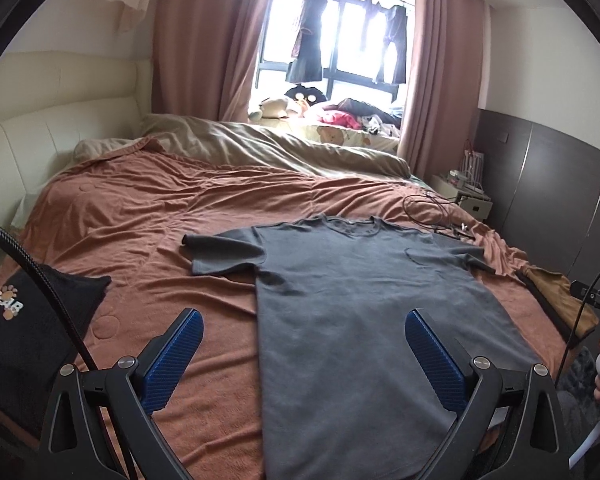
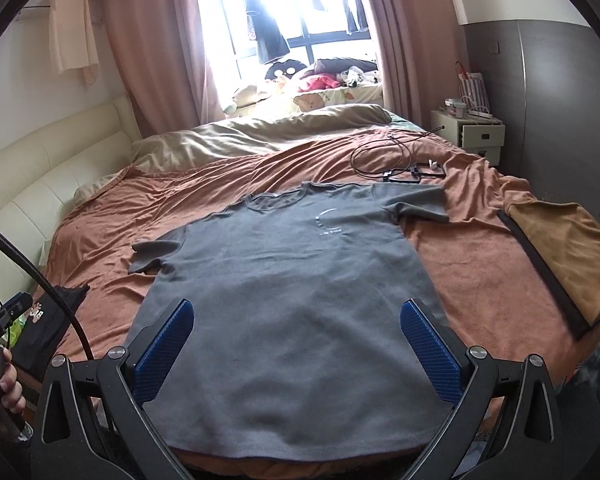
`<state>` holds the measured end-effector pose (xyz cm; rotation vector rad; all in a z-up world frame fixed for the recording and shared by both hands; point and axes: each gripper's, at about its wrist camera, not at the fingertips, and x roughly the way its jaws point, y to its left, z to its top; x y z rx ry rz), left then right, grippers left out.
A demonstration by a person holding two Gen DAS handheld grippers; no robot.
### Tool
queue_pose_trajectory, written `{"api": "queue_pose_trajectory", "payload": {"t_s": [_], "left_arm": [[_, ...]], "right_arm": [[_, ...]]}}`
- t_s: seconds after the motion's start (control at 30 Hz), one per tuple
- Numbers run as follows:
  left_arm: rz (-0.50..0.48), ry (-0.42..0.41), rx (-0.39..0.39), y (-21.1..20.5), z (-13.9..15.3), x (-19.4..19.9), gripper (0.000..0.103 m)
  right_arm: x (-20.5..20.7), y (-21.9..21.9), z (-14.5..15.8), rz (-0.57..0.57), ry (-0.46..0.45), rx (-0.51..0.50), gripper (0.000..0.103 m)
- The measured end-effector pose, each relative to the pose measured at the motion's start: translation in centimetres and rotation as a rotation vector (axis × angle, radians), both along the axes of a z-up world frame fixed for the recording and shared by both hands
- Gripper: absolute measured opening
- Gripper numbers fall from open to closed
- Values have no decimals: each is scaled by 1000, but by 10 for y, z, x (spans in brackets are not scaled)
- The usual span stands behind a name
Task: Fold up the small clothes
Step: 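Move both tools toward the grey T-shirt, left tool to its sleeve side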
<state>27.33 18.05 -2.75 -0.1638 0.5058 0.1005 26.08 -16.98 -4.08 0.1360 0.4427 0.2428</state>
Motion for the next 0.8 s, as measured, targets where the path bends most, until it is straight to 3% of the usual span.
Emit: {"api": "queue_pose_trajectory", "payload": {"t_s": [0.33,0.57,0.8], "left_arm": [[140,52,-3,50,-7,53,82],[187,91,-13,86,-15,94,73],[213,198,-28,122,-37,146,66]], "right_arm": [[78,17,6,70,22,48,103],[137,54,8,127,34,1,103],[205,96,4,200,92,-76,91]]}}
